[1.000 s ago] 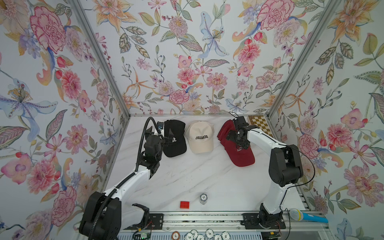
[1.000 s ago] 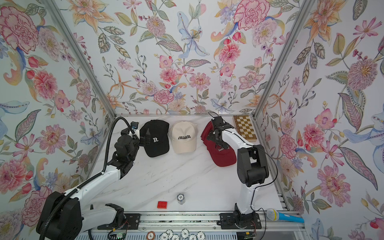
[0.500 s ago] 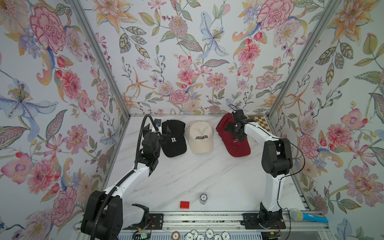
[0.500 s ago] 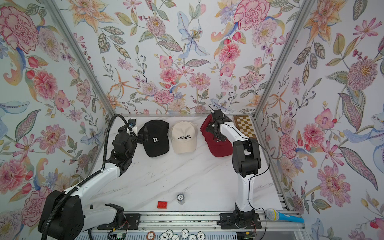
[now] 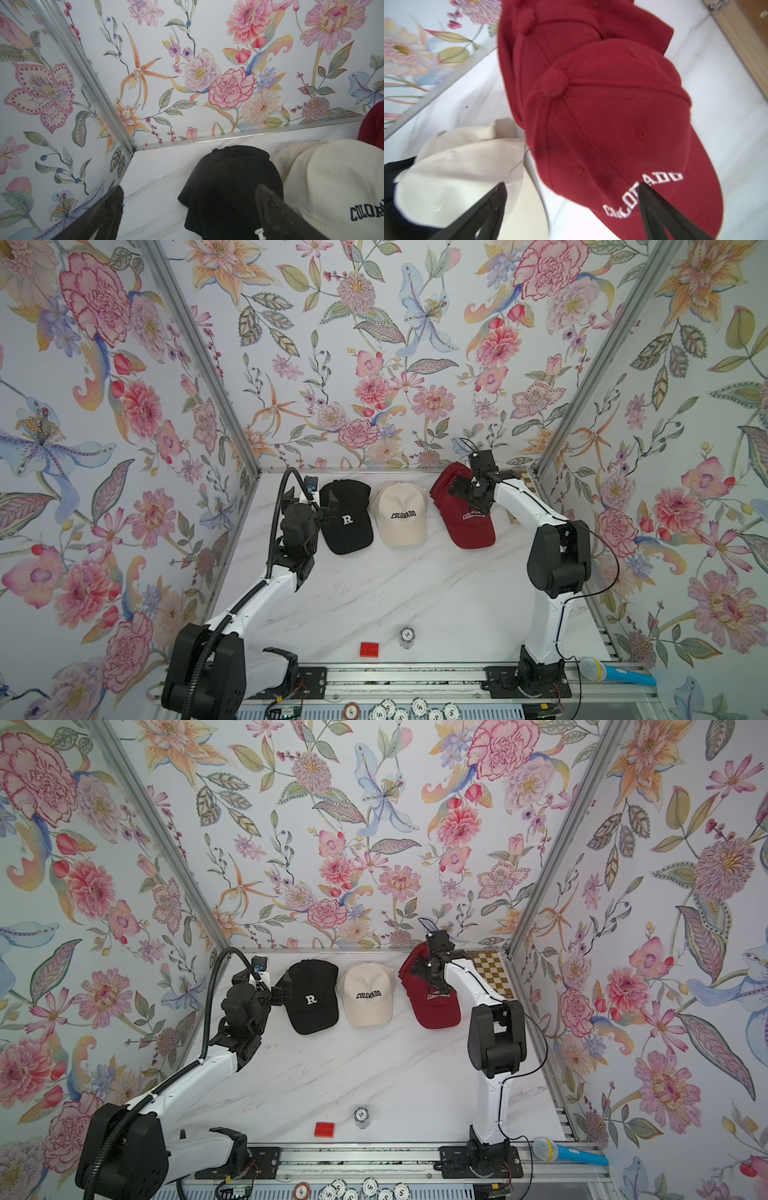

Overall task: Stack the baseball caps by color
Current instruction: Move the baseball cap to the center of the board, then reset both arms

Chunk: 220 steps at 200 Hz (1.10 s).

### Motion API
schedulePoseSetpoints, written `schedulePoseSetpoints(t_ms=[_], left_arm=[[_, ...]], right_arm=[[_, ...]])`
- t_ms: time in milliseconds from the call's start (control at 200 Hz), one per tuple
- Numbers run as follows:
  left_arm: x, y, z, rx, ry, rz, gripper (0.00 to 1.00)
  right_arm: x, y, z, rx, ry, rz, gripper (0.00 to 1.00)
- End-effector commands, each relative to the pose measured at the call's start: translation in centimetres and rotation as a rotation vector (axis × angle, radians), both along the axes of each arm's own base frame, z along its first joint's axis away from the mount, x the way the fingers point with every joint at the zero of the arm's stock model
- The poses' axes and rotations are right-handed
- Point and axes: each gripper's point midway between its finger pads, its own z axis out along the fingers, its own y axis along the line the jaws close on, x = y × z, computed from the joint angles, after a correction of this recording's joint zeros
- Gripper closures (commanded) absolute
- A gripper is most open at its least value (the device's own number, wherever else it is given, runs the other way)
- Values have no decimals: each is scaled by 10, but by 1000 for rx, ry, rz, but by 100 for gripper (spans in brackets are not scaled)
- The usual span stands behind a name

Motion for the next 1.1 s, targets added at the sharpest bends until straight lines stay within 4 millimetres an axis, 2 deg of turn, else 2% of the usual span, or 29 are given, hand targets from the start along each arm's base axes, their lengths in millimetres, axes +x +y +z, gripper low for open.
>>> schedulePoseSetpoints(t_ms=[0, 110, 235, 295, 365, 455, 550, 681, 866, 926, 941, 1021, 1096], left_arm=[[-15, 19, -3, 0, 2, 66, 0], [-30, 35, -19, -40, 11, 112, 0], [-50, 62, -53, -43, 81, 263, 0], [-57, 71, -70, -27, 136, 315, 0], [-63, 70, -86, -6, 183, 300, 0], [-72, 66, -91, -36, 158, 271, 1], [-85, 72, -88, -94, 85, 287, 0], [-94, 76, -99, -78, 57, 299, 0], [-90, 74, -110, -38, 58, 284, 0], [-89, 74, -109, -46, 26, 285, 0], [-93, 76, -120, -38, 43, 287, 0], [-93, 73, -125, -36, 16, 268, 0], [-92, 74, -119, -26, -41, 268, 0]], right_arm=[[-22, 10, 47, -10, -106, 141, 1], [-48, 9, 50, -40, -187, 216, 1], [-80, -2, 51, -59, -301, 229, 1], [-98, -13, 44, -85, -330, 219, 1], [-114, -21, 33, -121, -354, 236, 1], [-136, -31, 26, -186, -390, 267, 1], [-150, -45, 22, -274, -400, 278, 1], [-160, -62, 12, -360, -439, 258, 1], [-172, -85, -2, -452, -574, 172, 1], [-172, -91, -5, -462, -582, 151, 1], [-171, -92, -7, -465, -581, 146, 1], [-166, -97, -4, -473, -605, 125, 1], [-160, -96, 1, -483, -662, 123, 1]])
